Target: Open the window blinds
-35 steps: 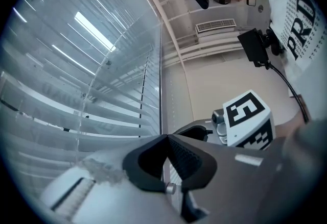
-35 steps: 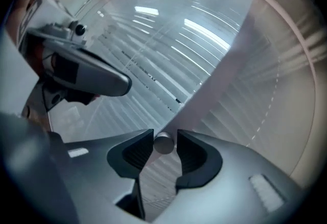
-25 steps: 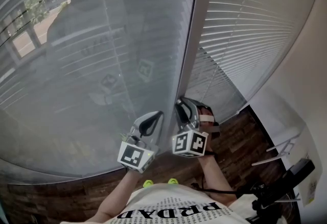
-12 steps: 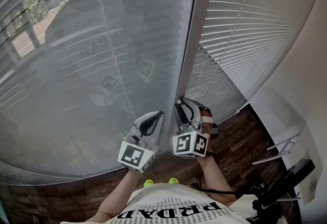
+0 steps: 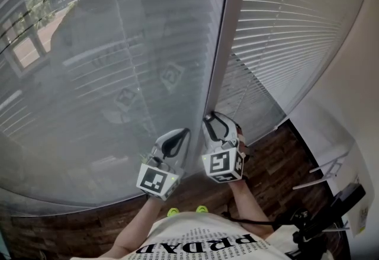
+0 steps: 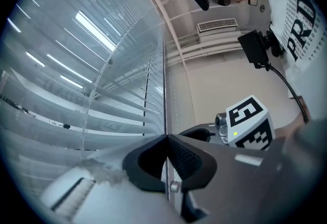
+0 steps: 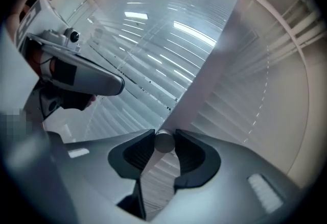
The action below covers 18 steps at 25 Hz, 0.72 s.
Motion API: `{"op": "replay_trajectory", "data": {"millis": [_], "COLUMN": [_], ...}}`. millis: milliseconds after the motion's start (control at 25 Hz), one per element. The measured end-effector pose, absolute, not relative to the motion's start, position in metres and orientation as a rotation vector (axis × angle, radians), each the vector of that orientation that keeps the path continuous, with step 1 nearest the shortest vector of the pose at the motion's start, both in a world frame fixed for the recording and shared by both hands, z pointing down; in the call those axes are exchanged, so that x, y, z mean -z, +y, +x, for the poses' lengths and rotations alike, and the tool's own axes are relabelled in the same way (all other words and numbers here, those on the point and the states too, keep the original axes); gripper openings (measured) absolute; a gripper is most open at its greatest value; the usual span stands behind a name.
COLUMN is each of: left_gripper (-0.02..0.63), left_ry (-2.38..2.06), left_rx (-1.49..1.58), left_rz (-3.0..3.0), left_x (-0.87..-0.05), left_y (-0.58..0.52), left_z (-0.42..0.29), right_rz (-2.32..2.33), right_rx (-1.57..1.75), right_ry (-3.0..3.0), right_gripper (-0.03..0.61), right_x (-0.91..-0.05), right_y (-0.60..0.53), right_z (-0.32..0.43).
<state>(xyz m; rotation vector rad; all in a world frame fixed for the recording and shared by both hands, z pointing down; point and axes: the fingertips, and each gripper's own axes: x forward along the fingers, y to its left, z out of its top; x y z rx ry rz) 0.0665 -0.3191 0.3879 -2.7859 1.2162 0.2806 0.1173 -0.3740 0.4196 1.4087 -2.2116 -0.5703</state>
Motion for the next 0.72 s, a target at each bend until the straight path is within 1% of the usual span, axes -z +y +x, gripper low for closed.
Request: {"op": "replay_trajectory", "data": {"millis": [720], "left_gripper": [-0.009], "left_ry": [1.213], "left_rx": [-0.282], "left_rz": [-2.795], "left_x": [-0.3894], "left_y": [-0.3171], "left_z": [0.0662], "right_rz": [1.549], "right_rx": [0.169], "right_ry": [-2.514], "right_gripper": [0.124], "right_x": [-0.4182], "right_y": [-0.377], "right_z": [0.126]}}
